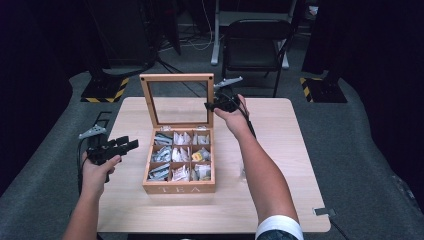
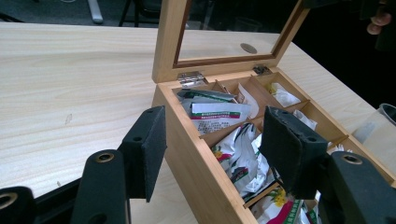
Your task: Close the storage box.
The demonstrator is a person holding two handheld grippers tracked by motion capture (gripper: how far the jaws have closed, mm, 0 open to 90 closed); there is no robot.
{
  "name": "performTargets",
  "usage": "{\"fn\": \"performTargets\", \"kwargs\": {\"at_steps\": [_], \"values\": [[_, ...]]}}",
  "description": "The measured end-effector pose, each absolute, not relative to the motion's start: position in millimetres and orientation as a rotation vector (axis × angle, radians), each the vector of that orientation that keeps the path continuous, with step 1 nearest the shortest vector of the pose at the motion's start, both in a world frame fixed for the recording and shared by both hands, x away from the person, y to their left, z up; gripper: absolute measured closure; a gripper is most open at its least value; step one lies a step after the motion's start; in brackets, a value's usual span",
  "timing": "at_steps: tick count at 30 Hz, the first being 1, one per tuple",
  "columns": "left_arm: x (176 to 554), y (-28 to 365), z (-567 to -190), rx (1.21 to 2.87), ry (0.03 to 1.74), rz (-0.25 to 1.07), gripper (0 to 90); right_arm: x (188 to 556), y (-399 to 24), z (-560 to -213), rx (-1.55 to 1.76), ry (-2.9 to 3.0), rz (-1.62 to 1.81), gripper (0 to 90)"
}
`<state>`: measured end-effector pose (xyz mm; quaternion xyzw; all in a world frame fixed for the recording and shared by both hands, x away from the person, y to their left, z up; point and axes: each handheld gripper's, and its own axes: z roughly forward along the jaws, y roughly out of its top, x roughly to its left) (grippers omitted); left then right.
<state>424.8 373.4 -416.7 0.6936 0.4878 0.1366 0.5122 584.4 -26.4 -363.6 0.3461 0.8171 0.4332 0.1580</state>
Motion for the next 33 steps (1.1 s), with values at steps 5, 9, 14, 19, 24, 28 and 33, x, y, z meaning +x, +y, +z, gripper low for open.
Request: {"fn": "performTargets", "kwargs": {"at_steps": [5,9,14,19,24,28,33], "values": [[428,369,-413,1.676,1.167,0.341,40.7,578,-28,-361,0.966,2.348,1.229,65.3],[431,367,-403,1.678,1.156,0.353,41.0,575,-32,-365,0.970,2.321,1.290,66.3],[441,366,-392,1.697,1.146,0.364,41.5,573,-34,-365,0.943,2.323,1.300,66.4],[453,361,-380,1.697,1.123,0.337,42.9,569,-34,-365,0.901,2.327,1.284,66.6],[465,356,-365,1.714,1.092,0.334,43.4,566,-35,-366,0.902,2.324,1.302,66.3],[474,352,-358,1.726,1.082,0.343,45.0,563,-36,-367,0.900,2.320,1.308,66.1],[481,348,-354,1.727,1.075,0.345,48.4,559,-36,-368,0.872,2.306,1.306,65.9]]}}
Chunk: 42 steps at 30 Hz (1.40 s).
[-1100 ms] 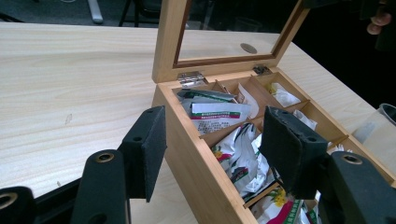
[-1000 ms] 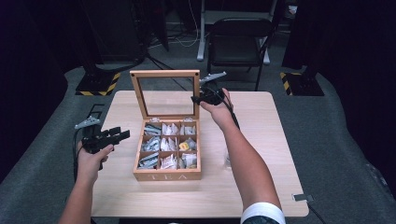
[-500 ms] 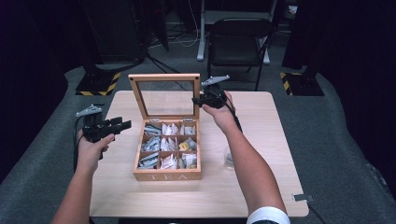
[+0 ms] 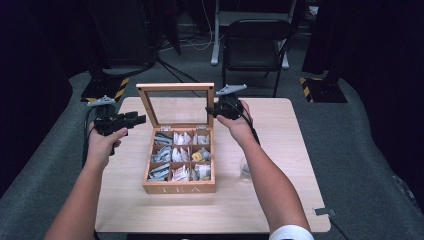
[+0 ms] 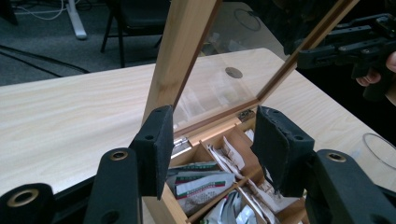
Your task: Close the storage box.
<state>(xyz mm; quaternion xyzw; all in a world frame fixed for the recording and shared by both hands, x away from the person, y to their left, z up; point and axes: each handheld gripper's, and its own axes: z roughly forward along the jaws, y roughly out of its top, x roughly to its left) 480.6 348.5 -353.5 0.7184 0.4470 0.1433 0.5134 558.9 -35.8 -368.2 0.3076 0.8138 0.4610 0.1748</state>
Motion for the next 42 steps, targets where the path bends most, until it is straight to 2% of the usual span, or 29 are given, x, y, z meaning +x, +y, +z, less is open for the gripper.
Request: {"fn": "performTargets", "kwargs": {"at_steps": [16,22,29,35,42], "values": [[501,337,-339,1.782,1.065,0.464,53.0,550,-37,-372,0.873,2.278,1.333,65.0],[508,331,-336,1.791,1.048,0.483,58.0,549,-37,-372,0.867,2.279,1.333,64.8],[506,324,-333,1.846,1.028,0.577,63.5,548,-38,-373,0.870,2.276,1.343,64.5],[504,325,-336,1.816,1.026,0.580,63.5,549,-40,-374,0.911,2.285,1.365,62.1],[505,327,-336,1.808,1.031,0.554,63.0,547,-46,-370,0.964,2.283,1.389,55.1]]}}
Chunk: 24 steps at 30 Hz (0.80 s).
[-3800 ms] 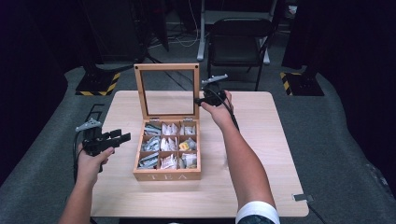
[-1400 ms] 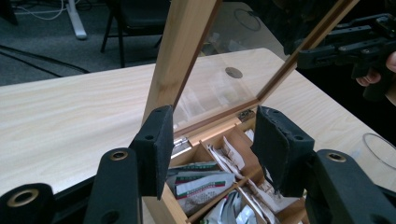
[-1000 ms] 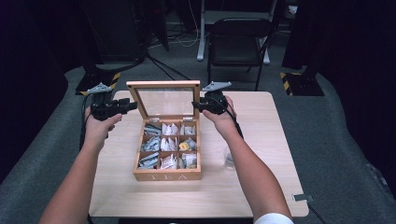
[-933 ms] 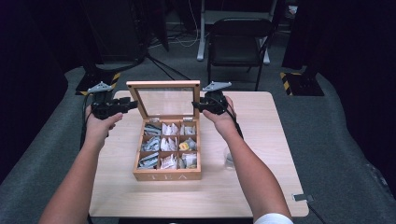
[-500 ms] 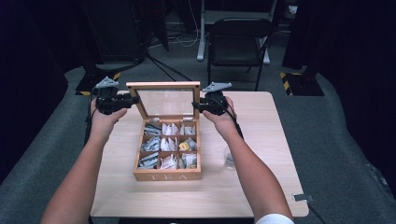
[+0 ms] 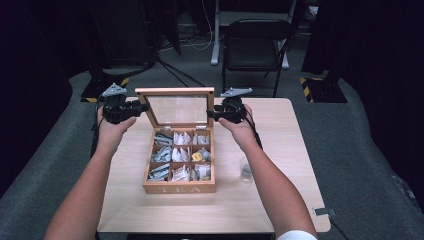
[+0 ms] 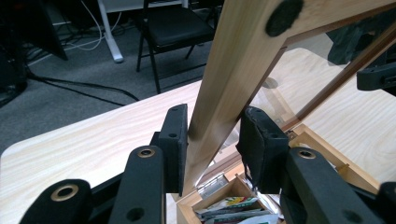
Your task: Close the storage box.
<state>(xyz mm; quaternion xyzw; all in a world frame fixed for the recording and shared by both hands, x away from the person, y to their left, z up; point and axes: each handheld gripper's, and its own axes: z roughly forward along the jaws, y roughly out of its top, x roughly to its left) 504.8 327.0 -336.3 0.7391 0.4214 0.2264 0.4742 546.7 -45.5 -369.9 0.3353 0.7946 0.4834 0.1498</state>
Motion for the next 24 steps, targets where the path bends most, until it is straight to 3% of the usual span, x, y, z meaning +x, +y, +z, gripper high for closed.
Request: {"fn": "performTargets", "kwargs": {"at_steps": [8,24], "values": [[503,328,-336,1.818,1.033,0.536,62.7,535,-50,-363,0.934,2.284,1.359,49.6],[496,332,-341,1.786,1.037,0.486,61.4,512,-51,-339,0.889,2.262,1.398,48.7]]}}
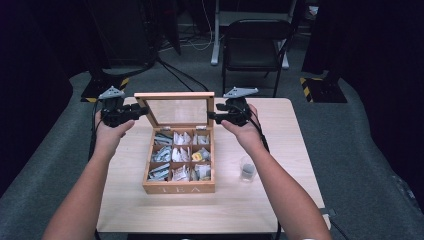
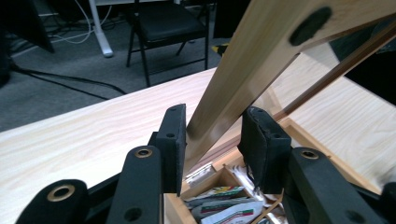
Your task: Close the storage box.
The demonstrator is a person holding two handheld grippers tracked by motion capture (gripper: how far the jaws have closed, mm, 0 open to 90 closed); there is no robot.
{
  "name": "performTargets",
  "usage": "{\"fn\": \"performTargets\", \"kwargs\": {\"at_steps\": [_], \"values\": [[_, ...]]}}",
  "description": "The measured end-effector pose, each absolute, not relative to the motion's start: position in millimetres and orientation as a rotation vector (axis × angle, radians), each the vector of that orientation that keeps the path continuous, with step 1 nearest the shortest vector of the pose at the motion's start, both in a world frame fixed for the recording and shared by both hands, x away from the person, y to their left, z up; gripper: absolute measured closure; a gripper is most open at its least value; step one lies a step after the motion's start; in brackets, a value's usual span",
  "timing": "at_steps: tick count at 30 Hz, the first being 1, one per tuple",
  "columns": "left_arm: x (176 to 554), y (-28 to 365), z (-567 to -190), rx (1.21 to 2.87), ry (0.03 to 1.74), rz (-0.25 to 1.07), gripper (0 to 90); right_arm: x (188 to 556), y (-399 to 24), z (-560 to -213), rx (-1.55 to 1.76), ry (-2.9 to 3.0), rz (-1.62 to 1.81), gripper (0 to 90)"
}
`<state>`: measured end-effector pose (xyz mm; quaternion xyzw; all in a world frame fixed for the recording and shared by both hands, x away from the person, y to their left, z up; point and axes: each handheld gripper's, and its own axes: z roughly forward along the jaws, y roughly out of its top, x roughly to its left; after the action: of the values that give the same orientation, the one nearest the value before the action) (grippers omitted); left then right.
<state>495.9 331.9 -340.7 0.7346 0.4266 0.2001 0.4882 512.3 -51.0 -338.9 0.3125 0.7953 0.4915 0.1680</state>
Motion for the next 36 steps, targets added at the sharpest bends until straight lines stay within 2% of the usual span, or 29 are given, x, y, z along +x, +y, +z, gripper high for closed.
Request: {"fn": "performTargets", "kwargs": {"at_steps": [11,20,36], "values": [[489,332,-342,1.796,1.037,0.477,61.0,504,-43,-316,0.883,2.249,1.373,48.8],[488,336,-347,1.781,1.038,0.446,61.9,501,-40,-309,0.874,2.225,1.361,60.6],[475,338,-338,1.782,0.992,0.445,60.7,492,-40,-309,0.839,2.248,1.333,60.9]]}}
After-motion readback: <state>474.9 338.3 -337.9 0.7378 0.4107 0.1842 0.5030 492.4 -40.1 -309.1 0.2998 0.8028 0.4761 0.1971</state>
